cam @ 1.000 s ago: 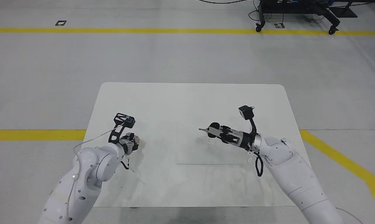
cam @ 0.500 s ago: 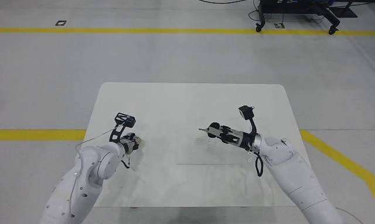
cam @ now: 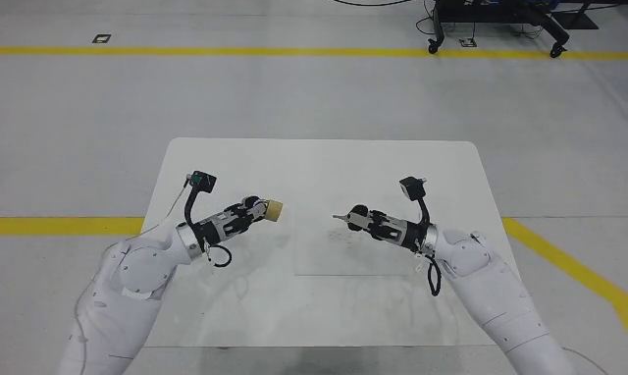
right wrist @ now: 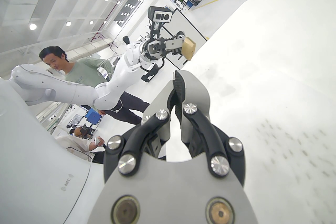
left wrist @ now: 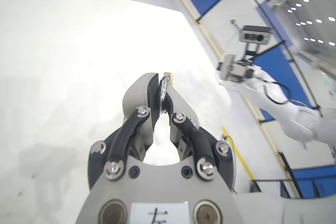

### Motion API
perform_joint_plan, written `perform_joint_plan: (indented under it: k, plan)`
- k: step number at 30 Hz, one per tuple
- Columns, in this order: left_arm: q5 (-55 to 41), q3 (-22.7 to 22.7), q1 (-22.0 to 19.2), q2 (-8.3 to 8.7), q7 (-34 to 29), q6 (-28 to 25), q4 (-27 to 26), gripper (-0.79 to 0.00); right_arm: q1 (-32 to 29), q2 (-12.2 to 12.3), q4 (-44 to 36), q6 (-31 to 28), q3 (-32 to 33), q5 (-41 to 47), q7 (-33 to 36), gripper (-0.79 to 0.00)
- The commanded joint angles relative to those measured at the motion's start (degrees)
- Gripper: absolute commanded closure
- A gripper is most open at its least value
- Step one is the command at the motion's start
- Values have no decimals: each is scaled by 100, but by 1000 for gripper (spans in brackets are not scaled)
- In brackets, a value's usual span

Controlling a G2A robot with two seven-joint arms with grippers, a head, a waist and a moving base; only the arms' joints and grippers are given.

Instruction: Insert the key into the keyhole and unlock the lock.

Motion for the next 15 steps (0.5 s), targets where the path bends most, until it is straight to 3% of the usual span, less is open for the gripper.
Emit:
perform_joint_plan:
  k: [1,4,6,10,15]
  plan:
    - [208,-7,15,1,36,173,-23,0,0,0,0,0,0,0,0,0]
    - [-142,93,32,-29,163,49,-78,0,-6,-2,-3,35,3,19,-40,0]
    - [-1047,270,-39,-76,78,-293,112,0,6,-25,-60,209,0,107,-312,0]
    - [-2687,618,-364,-143,-754,-776,847,0,171,-104,33,32,-185,626,-500,0]
    - [-3560,756,-478,-149,-1649,-1154,1367,0,589,-273,469,-247,-701,1291,-421,0]
